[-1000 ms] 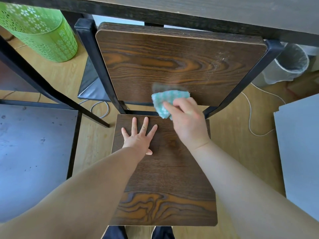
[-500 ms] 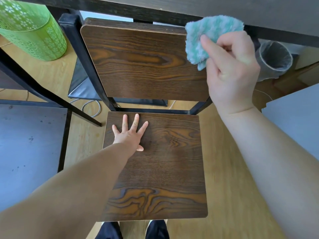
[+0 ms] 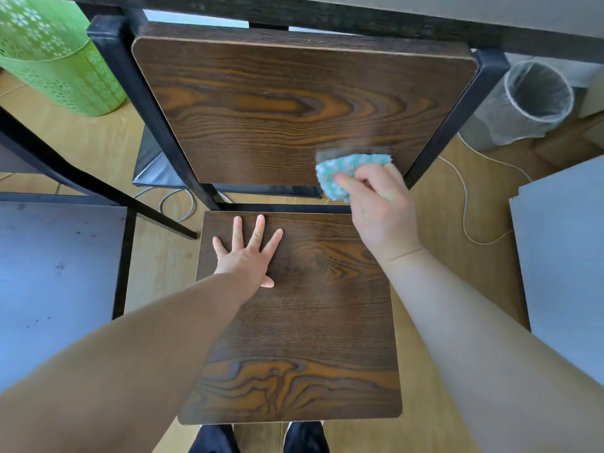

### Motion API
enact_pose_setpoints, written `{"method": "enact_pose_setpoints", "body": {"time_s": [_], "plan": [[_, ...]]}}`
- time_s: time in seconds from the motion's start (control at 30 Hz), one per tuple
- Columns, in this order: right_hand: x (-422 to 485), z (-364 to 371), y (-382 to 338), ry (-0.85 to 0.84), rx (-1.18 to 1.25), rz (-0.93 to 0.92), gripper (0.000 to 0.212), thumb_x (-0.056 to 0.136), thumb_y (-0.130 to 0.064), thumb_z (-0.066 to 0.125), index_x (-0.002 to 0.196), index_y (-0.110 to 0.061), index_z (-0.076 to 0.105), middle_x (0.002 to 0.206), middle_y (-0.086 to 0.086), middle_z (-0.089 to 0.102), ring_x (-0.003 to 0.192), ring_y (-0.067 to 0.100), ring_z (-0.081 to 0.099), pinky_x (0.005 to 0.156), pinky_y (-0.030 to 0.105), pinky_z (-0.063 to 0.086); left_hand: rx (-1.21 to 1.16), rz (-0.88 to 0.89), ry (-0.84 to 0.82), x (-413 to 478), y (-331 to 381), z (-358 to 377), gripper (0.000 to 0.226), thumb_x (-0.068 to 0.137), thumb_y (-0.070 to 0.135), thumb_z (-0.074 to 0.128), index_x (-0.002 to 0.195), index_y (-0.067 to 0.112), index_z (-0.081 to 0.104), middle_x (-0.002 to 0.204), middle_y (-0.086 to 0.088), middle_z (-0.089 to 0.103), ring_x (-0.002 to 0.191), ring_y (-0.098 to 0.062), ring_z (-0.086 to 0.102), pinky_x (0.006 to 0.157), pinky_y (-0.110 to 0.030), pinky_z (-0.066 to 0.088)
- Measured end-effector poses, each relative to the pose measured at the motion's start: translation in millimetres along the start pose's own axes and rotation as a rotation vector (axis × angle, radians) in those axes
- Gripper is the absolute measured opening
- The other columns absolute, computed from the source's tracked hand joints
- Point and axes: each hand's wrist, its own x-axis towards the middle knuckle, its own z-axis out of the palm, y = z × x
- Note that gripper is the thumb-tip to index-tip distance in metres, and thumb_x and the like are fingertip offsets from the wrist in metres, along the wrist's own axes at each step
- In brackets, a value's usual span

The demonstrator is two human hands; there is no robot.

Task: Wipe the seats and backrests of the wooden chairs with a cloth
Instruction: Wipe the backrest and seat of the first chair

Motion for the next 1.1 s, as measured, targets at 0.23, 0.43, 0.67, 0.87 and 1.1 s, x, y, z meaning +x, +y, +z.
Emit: {"method": "enact_pose_setpoints", "body": {"time_s": [0.23,0.43,0.67,0.87,1.1], "plan": [[-15,12,4,-0.138,-0.027,-0.06,0.022,0.086,-0.007,0.065,0.106,-0.007,0.073,0.092,0.009,0.063,0.092,0.022,0.044,0.06,0.031,0.052,0.007,-0.001,-0.007,0,0,-2,0.11,0.09,0.057,0.06,0.146,0.041,-0.034,0.154,0.0,-0.044,0.142,-0.044,-0.034,0.112,-0.074,0.005],[-29,3,-5,-0.272,0.013,0.067,0.029,0.082,-0.001,0.073,0.111,-0.004,0.07,0.096,0.008,0.06,0.096,0.025,0.054,0.064,0.035,0.057,-0.018,0.002,0.019,-7,-2,-7,0.109,0.088,0.058,0.063,0.149,0.044,-0.026,0.158,0.002,-0.037,0.145,-0.041,-0.029,0.113,-0.072,0.009],[-13,-70,-7,0.082,0.065,0.001,0.026,0.091,0.002,0.051,0.104,-0.002,0.074,0.084,0.012,0.06,0.076,0.028,0.053,0.063,0.033,0.047,-0.078,0.034,0.094,-9,19,-17,0.108,0.087,0.06,0.063,0.151,0.044,-0.022,0.159,0.002,-0.035,0.147,-0.04,-0.025,0.114,-0.07,0.015],[42,-125,9,0.308,-0.022,0.005,0.018,0.094,-0.007,0.063,0.108,-0.005,0.073,0.094,0.017,0.063,0.091,0.027,0.063,0.078,0.024,0.053,-0.108,0.067,0.12,6,76,-44,0.104,0.09,0.056,0.061,0.152,0.043,-0.021,0.159,0.002,-0.035,0.147,-0.042,-0.024,0.115,-0.069,0.013],[48,-97,35,0.238,-0.024,-0.051,0.021,0.095,-0.008,0.057,0.106,-0.006,0.075,0.088,0.014,0.063,0.082,0.028,0.059,0.073,0.023,0.045,-0.125,-0.019,0.063,19,94,-43,0.107,0.089,0.052,0.066,0.153,0.041,-0.02,0.161,0.001,-0.03,0.146,-0.043,-0.024,0.115,-0.069,0.01]]}}
